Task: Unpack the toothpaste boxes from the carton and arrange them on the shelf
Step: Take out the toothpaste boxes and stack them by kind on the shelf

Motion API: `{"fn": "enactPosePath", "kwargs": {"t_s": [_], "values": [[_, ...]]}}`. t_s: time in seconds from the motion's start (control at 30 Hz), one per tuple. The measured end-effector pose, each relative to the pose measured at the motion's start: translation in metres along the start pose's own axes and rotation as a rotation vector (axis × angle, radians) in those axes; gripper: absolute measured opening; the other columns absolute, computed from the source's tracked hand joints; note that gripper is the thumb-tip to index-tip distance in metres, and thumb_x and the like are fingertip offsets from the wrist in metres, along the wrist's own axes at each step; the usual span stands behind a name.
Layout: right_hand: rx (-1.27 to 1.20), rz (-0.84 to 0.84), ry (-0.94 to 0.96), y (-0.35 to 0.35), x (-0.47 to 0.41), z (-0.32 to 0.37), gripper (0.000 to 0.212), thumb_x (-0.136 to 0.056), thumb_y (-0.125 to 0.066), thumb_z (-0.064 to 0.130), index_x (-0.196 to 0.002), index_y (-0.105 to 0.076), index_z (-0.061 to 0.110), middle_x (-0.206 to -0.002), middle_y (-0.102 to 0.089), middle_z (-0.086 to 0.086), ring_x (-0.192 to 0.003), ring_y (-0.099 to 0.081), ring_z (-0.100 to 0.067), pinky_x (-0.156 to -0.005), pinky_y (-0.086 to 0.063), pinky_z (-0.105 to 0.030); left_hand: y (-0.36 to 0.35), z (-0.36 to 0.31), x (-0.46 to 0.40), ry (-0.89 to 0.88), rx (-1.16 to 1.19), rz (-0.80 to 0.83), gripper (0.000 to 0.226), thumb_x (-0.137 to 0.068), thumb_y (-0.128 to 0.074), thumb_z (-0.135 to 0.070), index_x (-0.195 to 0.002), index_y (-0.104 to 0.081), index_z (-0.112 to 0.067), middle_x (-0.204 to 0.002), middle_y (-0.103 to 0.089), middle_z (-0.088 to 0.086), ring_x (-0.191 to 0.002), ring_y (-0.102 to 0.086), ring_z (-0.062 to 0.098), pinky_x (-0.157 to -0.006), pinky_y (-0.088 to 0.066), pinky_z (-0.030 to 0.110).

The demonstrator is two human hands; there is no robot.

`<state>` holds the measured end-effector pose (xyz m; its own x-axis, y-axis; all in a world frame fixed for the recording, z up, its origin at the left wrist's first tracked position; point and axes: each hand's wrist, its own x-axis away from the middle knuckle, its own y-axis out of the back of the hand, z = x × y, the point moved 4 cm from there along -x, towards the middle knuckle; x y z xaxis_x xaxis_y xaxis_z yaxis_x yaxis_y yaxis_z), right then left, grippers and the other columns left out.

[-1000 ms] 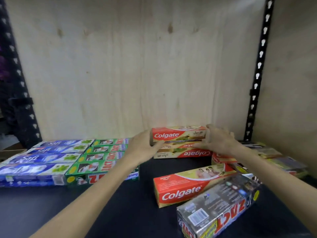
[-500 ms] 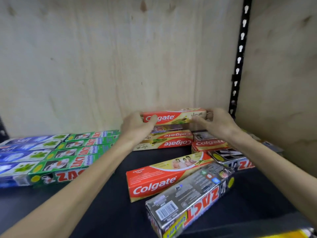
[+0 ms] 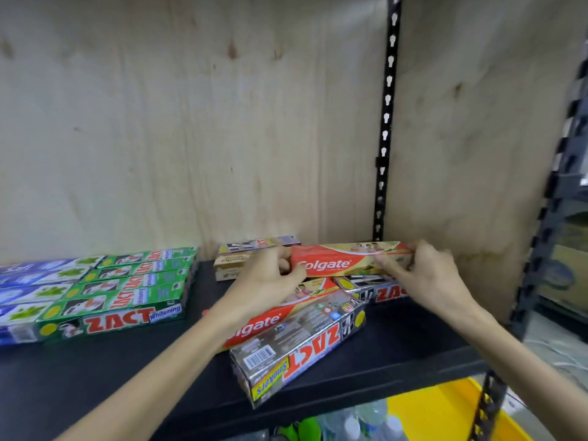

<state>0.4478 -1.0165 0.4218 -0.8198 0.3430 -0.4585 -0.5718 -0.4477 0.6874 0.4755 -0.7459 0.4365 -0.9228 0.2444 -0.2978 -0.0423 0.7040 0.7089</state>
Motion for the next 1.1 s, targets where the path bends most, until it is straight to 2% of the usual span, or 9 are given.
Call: {"fn": "enactPosePath", "kwargs": {"t_s": [0.1,0.2,0.33,0.47,0.67,0.8,0.93,1.03,1.1], "values": [[0.034,-0.022,-0.026,0.010,0.015,0.001,0.064,-0.082,-0.064,0.065,-0.104,-0.055,0.006,-0.102,-0.066,-0.019,-0.115,-0.046,-0.041,-0.088,-0.050,-0.052,-0.003,0.000,0.007,0.006,0.009,0.015,0.039,-0.095,-0.062,-0.036,-0.132,-0.060,-0.025,-0.105,-0.072,-0.014,-0.095,-0.066,-0.002,-0.077,-0.040,0.010],[0.097,-0.061,-0.018,0.017,0.027,-0.001,0.065,-0.082,-0.065,0.064,-0.103,-0.053,0.004,-0.100,-0.067,-0.022,-0.111,-0.047,-0.043,-0.086,-0.049,-0.054,-0.006,0.000,0.015,0.017,0.022,0.027,0.051,-0.095,-0.062,-0.037,-0.143,-0.053,-0.023,-0.113,-0.071,-0.012,-0.111,-0.060,0.002,-0.085,-0.038,0.015],[0.110,-0.096,0.009,0.022,0.036,-0.005,0.063,-0.082,-0.065,0.065,-0.103,-0.054,0.006,-0.100,-0.070,-0.019,-0.109,-0.048,-0.041,-0.083,-0.049,-0.054,-0.005,-0.002,0.025,0.006,-0.002,0.043,0.049,-0.095,-0.062,-0.039,-0.142,-0.052,-0.028,-0.116,-0.069,-0.013,-0.113,-0.058,0.001,-0.080,-0.037,0.012],[0.131,-0.046,-0.020,0.023,0.034,-0.006,0.068,-0.081,-0.061,0.070,-0.107,-0.057,0.008,-0.105,-0.071,-0.017,-0.111,-0.049,-0.040,-0.085,-0.049,-0.052,0.003,-0.001,0.031,0.003,-0.020,0.066,0.039,-0.098,-0.058,-0.035,-0.136,-0.056,-0.026,-0.110,-0.066,-0.022,-0.102,-0.056,-0.012,-0.077,-0.037,0.005],[0.244,-0.135,0.060,0.033,0.027,0.017,0.068,-0.087,-0.050,0.072,-0.110,-0.061,0.009,-0.111,-0.069,-0.016,-0.112,-0.049,-0.039,-0.087,-0.040,-0.048,0.040,0.032,0.017,0.074,-0.058,-0.043,0.046,-0.097,-0.061,-0.034,-0.140,-0.054,-0.018,-0.119,-0.066,-0.008,-0.110,-0.061,0.007,-0.097,-0.046,0.023],[0.108,0.048,0.171,0.005,-0.009,0.048,0.078,-0.083,-0.049,0.079,-0.130,-0.062,0.017,-0.127,-0.066,-0.006,-0.125,-0.048,-0.032,-0.102,-0.040,-0.049,0.073,0.078,-0.006,0.165,-0.191,-0.135,0.041,-0.096,-0.063,-0.030,-0.134,-0.059,-0.014,-0.131,-0.066,0.003,-0.118,-0.062,0.019,-0.105,-0.048,0.036],[0.017,0.299,0.279,-0.039,-0.051,0.092,0.097,-0.068,-0.044,0.088,-0.134,-0.059,0.019,-0.122,-0.070,0.001,-0.115,-0.063,-0.021,-0.102,-0.049,-0.047,0.103,0.109,-0.036,0.184,-0.370,-0.155,0.037,-0.097,-0.056,-0.045,-0.123,-0.063,-0.020,-0.124,-0.069,0.000,-0.114,-0.063,0.024,-0.097,-0.049,0.036],[-0.004,0.466,0.289,-0.078,-0.083,0.117,0.066,-0.085,-0.062,0.063,-0.135,-0.055,0.021,-0.117,-0.068,0.000,-0.104,-0.065,-0.016,-0.097,-0.052,-0.040,0.115,0.125,-0.061,0.177,-0.438,-0.101,0.049,-0.092,-0.051,-0.051,-0.130,-0.061,-0.023,-0.126,-0.068,-0.002,-0.118,-0.062,0.023,-0.103,-0.047,0.041],[0.039,0.512,0.329,-0.102,-0.103,0.125,0.056,-0.089,-0.064,0.057,-0.134,-0.052,0.027,-0.107,-0.068,0.004,-0.101,-0.065,-0.016,-0.096,-0.052,-0.041,0.119,0.134,-0.074,0.155,-0.421,-0.075,0.050,-0.088,-0.051,-0.051,-0.131,-0.061,-0.028,-0.124,-0.068,-0.006,-0.120,-0.061,0.020,-0.104,-0.046,0.042]]}}
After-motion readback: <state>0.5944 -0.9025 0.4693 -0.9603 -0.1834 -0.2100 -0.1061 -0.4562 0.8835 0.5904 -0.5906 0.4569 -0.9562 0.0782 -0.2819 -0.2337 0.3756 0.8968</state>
